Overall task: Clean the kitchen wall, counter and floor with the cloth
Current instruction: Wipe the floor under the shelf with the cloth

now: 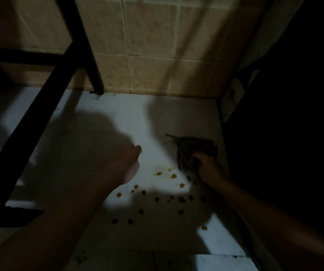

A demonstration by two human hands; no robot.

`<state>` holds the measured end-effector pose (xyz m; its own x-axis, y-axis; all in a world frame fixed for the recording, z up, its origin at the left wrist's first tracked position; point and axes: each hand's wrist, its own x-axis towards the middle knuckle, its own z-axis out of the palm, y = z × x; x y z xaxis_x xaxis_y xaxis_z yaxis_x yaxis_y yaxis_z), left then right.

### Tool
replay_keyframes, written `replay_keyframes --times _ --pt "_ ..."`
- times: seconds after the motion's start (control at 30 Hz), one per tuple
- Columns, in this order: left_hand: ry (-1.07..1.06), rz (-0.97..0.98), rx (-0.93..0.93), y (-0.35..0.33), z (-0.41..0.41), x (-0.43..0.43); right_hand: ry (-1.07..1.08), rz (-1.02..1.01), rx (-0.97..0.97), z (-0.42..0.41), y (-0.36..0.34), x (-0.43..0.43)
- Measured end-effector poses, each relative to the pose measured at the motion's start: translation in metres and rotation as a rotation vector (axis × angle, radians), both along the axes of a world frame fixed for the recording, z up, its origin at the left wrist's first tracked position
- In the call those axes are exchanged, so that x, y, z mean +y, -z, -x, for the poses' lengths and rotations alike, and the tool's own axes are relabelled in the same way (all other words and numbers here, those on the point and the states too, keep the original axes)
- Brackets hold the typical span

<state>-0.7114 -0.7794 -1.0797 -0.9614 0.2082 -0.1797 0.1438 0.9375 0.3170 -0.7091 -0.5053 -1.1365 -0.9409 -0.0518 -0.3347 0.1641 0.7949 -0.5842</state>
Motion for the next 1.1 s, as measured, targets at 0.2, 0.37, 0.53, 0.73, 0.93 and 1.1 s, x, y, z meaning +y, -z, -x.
replay_keyframes --times 0.2,0.37,0.53,0.73,0.93,1.1 --pt "0.048 -0.011 0.061 0.004 -0.005 -0.002 0.124 0.009 0.073 -0.022 -0.003 0.009" --pt "-0.011 -0.053 0.103 0.028 -0.041 -0.035 0.094 -0.003 0.054 -0.039 -0.001 0.000" --pt "-0.101 -0.060 0.101 0.038 -0.076 -0.070 -0.012 0.043 0.045 -0.050 -0.006 -0.031" --pt "-0.171 0.042 -0.026 0.019 -0.098 -0.082 -0.306 0.031 0.084 -0.050 -0.018 -0.094" --pt "-0.118 0.072 -0.011 -0.001 -0.135 -0.099 -0.471 0.081 0.109 -0.047 -0.012 -0.156" --pt "-0.113 0.093 -0.012 -0.001 -0.155 -0.109 -0.572 0.157 0.135 -0.042 -0.011 -0.195"
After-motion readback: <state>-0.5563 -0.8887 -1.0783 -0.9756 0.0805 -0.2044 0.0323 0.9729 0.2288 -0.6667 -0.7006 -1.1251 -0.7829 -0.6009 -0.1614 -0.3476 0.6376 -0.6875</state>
